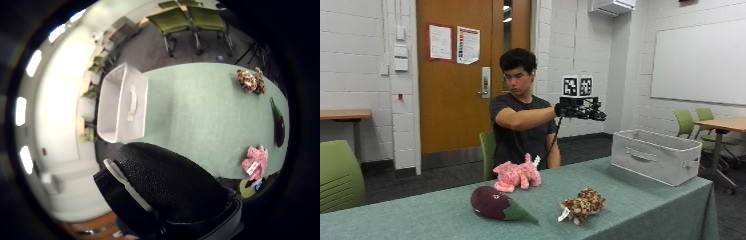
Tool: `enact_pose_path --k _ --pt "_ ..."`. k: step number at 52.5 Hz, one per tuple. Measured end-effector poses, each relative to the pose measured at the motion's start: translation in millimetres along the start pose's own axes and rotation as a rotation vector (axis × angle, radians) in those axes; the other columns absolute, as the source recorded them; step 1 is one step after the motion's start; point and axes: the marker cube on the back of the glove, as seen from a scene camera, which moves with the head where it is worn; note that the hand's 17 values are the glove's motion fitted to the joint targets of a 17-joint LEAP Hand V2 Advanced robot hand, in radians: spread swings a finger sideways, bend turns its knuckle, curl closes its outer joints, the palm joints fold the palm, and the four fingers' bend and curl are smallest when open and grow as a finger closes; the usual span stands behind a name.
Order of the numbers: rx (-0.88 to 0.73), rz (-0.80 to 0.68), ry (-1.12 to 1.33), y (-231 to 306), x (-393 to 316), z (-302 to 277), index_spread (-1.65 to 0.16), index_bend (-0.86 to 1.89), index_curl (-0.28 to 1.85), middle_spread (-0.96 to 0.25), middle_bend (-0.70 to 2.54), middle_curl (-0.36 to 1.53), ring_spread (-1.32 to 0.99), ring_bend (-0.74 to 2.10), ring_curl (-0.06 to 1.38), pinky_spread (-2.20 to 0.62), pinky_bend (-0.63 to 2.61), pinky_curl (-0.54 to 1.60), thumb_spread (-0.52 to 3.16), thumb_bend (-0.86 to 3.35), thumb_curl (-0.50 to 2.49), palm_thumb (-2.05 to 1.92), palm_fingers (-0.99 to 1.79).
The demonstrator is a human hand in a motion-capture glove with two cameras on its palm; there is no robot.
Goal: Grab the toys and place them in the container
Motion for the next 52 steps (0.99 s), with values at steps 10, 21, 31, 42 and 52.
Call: enact_pose_path --k 10,21,31,42,52 --pt "-0.009 -0.003 0.006 3 9 3 -0.18 0.18 0.12 -0.03 0.25 0.13 -0.18 0.18 0.05 -0.04 0.44 0.16 0.77 -0.13 0.0 -0.2 0.04" --pt "-0.008 -0.016 0.025 17 17 2 -0.21 0.18 0.2 -0.04 0.26 0.2 -0.23 0.19 0.1 -0.04 0.46 0.22 0.92 -0.13 0.02 -0.2 0.0" --pt "-0.003 -0.026 0.067 62 85 17 -0.22 0.17 0.24 -0.04 0.25 0.24 -0.24 0.19 0.14 -0.05 0.46 0.25 0.97 -0.13 0.02 -0.2 -0.03" --pt "-0.074 0.081 0.035 106 169 96 -0.23 0.19 0.29 -0.05 0.25 0.28 -0.24 0.16 0.15 -0.04 0.45 0.27 0.93 -0.13 0.03 -0.2 -0.05" --pt "-0.17 0.169 -0.016 124 214 188 -0.24 0.2 0.34 -0.05 0.24 0.31 -0.23 0.14 0.15 -0.04 0.42 0.29 0.91 -0.13 0.05 -0.19 -0.07"
